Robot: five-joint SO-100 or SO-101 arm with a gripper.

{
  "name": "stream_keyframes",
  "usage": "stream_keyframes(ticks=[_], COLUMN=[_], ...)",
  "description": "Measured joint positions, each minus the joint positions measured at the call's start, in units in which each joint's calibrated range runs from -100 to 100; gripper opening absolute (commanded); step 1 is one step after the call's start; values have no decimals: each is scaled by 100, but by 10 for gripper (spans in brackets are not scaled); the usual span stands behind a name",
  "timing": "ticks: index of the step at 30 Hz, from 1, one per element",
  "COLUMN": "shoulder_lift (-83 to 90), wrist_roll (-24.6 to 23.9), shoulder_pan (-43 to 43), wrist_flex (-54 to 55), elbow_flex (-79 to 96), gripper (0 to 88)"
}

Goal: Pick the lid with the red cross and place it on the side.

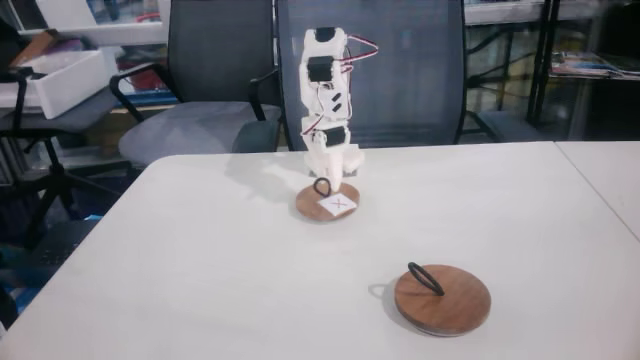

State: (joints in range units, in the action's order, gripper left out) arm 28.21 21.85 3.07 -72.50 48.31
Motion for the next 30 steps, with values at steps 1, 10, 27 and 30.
stream_keyframes(ticks=[1,10,27,30], shoulder_lift=[0,0,0,0], wrist_roll=[0,0,-5,-5], shoulder_pan=[0,-7,-7,-7], wrist_flex=[0,0,17,26], elbow_flex=[0,18,54,54], gripper=[168,168,168,168])
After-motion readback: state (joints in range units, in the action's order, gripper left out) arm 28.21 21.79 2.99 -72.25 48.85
